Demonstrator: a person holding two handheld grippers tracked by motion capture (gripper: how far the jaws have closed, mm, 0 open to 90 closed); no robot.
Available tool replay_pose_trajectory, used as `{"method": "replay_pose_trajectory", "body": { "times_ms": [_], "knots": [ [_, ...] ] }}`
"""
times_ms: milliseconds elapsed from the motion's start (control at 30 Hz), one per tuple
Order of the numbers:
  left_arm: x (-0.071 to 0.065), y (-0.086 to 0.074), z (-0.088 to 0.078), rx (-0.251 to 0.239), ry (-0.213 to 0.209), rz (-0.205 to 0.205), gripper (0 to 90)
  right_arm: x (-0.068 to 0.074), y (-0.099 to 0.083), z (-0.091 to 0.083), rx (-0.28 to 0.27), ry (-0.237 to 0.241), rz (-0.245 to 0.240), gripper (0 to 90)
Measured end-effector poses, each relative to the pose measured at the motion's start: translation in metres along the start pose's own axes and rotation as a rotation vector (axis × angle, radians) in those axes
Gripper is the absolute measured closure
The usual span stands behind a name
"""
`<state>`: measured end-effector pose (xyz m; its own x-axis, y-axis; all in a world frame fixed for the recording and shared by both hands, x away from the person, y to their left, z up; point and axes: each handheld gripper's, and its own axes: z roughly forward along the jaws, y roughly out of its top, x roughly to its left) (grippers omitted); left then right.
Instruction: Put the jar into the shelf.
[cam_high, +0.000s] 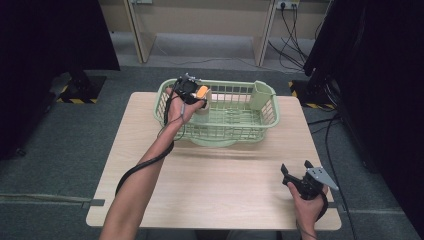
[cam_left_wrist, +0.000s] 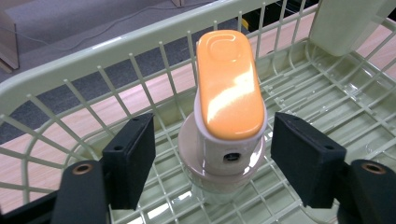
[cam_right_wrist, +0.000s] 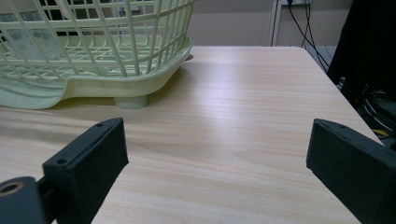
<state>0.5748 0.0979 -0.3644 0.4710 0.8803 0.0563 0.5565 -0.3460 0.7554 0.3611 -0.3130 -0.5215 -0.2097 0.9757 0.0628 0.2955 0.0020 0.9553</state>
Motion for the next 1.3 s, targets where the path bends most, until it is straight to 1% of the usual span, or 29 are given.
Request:
{"method": "replay_pose_trajectory", "body": {
  "times_ms": [133, 167, 233, 333, 433, 600, 767, 833, 867, 967, 1133, 1300],
  "knots": [
    [-0.001, -0.001, -0.004, -0.014, 0.006, 0.009, 26.3, 0.000, 0.000, 0.000, 0.000, 0.000, -0.001, 5.5],
    [-0.001, -0.002, -0.005, -0.018, 0.009, 0.006, 26.3, 0.000, 0.000, 0.000, 0.000, 0.000, -0.001, 5.5],
    [0.000, -0.004, -0.009, -0.023, 0.018, 0.002, 23.6, 0.000, 0.000, 0.000, 0.000, -0.001, -0.001, 5.5],
    [0.002, -0.006, -0.010, -0.027, 0.022, 0.000, 22.8, 0.000, 0.000, 0.000, 0.000, -0.001, -0.001, 5.5],
    [0.003, -0.008, -0.014, -0.044, 0.031, -0.007, 20.7, 0.000, 0.000, 0.000, 0.001, -0.001, -0.001, 5.5],
    [0.002, -0.012, -0.023, -0.069, 0.029, -0.003, 18.6, 0.000, 0.000, 0.000, 0.000, -0.002, -0.003, 5.5],
    [0.002, -0.013, -0.028, -0.076, 0.031, -0.001, 17.7, 0.001, 0.000, 0.000, -0.001, -0.003, -0.006, 5.5],
    [0.001, -0.014, -0.031, -0.086, 0.029, -0.003, 17.4, 0.001, 0.000, 0.000, 0.000, -0.003, -0.005, 5.5],
    [0.000, -0.014, -0.035, -0.098, 0.028, 0.003, 17.2, 0.001, 0.000, 0.000, -0.001, -0.003, -0.006, 5.5],
    [-0.002, -0.015, -0.040, -0.111, 0.027, 0.007, 16.9, 0.001, 0.000, 0.000, -0.001, -0.003, -0.007, 5.5],
    [-0.001, -0.019, -0.042, -0.117, 0.031, 0.016, 16.6, 0.001, 0.000, 0.000, -0.001, -0.003, -0.008, 5.5],
    [0.000, -0.026, -0.045, -0.130, 0.030, 0.012, 15.9, 0.001, 0.000, 0.000, 0.000, -0.003, -0.009, 5.5]
  ]
}}
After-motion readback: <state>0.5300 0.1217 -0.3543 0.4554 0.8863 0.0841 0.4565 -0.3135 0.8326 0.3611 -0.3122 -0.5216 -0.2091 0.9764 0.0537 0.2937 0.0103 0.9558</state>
